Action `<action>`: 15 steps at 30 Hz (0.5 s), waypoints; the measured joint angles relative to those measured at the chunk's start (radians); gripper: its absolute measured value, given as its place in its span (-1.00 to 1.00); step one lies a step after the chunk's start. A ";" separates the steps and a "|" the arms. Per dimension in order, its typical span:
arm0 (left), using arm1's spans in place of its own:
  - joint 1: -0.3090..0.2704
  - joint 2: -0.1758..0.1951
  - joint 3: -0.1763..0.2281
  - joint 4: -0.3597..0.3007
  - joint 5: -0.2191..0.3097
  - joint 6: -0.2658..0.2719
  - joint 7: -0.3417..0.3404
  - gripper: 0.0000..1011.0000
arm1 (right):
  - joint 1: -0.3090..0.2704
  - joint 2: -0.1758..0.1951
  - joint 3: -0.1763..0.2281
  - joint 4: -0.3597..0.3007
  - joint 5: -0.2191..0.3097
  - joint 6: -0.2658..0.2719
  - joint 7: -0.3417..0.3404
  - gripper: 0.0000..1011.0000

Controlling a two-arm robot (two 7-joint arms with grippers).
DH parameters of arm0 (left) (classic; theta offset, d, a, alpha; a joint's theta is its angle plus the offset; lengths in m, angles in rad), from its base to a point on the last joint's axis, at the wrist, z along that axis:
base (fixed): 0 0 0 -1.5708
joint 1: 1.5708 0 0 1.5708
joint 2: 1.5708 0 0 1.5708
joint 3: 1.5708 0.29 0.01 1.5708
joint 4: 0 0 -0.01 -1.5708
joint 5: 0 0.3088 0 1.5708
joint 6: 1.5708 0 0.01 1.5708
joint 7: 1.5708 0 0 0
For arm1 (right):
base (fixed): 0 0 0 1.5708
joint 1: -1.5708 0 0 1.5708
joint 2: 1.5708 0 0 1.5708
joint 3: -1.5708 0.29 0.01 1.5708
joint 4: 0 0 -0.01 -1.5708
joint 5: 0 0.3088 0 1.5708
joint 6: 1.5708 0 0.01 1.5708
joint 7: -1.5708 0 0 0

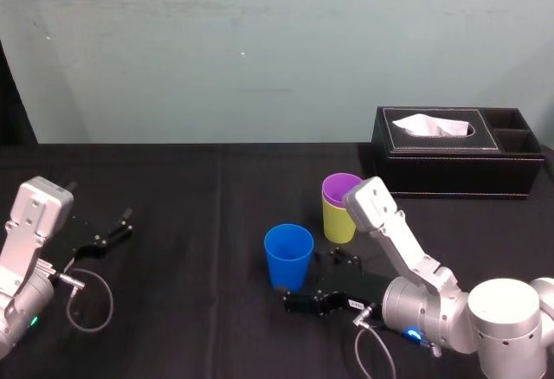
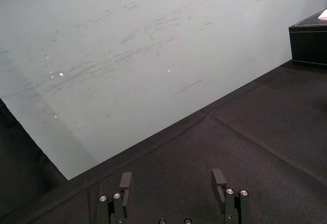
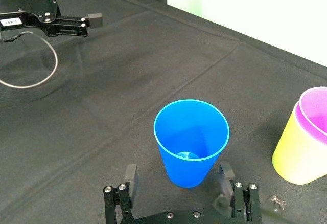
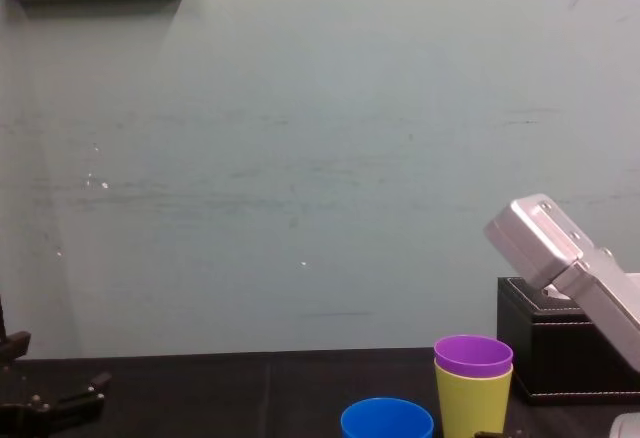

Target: Stack the three plastic cups sequentially using one hand.

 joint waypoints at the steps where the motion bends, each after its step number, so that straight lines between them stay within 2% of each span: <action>1: 0.000 0.000 0.000 0.000 0.000 0.000 0.000 0.98 | 0.000 -0.004 0.001 0.002 -0.001 0.000 -0.001 0.98; 15: 0.000 0.000 0.000 0.000 0.000 0.000 0.000 0.98 | 0.003 -0.030 0.014 0.017 -0.016 -0.001 -0.008 0.98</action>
